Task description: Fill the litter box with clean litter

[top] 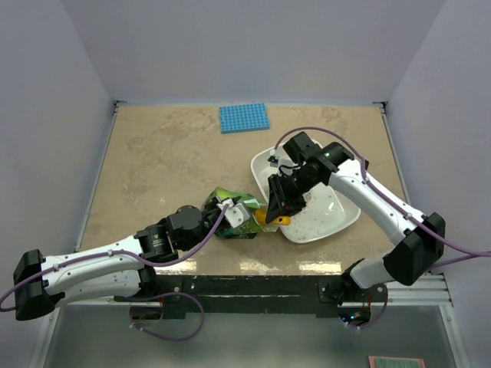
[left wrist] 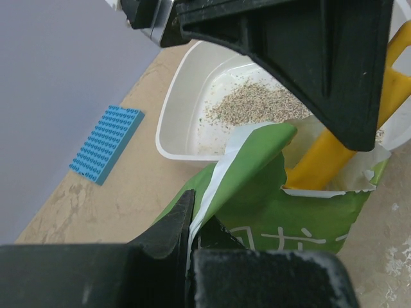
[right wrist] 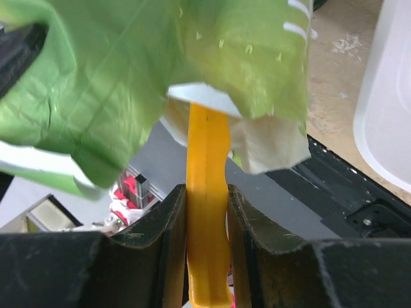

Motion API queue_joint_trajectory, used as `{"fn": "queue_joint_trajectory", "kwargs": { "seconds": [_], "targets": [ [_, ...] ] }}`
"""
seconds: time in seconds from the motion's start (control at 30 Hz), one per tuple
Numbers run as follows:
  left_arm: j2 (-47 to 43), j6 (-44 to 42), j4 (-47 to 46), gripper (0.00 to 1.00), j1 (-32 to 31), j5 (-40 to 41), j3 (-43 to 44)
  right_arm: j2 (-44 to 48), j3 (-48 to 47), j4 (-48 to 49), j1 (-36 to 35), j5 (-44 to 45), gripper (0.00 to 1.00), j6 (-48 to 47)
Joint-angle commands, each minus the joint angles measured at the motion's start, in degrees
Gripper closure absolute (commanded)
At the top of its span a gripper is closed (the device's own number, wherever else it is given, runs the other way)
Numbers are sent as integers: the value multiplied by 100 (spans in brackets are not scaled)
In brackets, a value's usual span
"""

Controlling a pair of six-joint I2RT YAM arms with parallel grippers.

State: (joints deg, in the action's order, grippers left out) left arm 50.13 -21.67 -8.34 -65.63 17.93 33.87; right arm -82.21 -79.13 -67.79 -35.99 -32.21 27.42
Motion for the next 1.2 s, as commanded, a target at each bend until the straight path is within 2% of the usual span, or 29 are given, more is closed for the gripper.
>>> {"fn": "queue_joint_trajectory", "kwargs": {
  "seconds": [0.0,0.23,0.4,0.63,0.8,0.83,0.87,0.9,0.93,0.97,1.17],
  "targets": [
    [-38,-56,-238,100,-152,-141,32,-242,213,204,-5,-295,100,141],
    [-91,-92,-247,100,-170,-132,15,-699,740,1231,101,-365,100,597],
    [-91,-109,-273,100,-170,-202,-20,-901,1338,2760,320,-672,100,949],
    [-319,-180,-405,100,-170,-475,-143,-1042,2681,4852,839,-1419,100,1432],
    [-460,-206,-458,100,-170,-747,-205,-981,3429,7021,883,-2061,100,2055],
    [-478,-215,-449,100,-170,-765,-205,-963,3735,7434,892,-2140,100,2431],
    [-486,-215,-458,100,-170,-809,-214,-937,3895,8291,892,-2202,100,2635],
    [-513,-206,-476,100,-170,-826,-223,-893,4036,8700,892,-2281,100,2820],
    [-522,-206,-502,100,-170,-835,-223,-867,4307,9104,892,-2281,100,3204],
    [-539,-206,-519,100,-179,-861,-240,-823,4458,9969,892,-2290,100,3434],
    [-627,-294,-555,100,-170,-800,-319,-744,5425,12855,892,-2176,100,4973]
  ]
}}
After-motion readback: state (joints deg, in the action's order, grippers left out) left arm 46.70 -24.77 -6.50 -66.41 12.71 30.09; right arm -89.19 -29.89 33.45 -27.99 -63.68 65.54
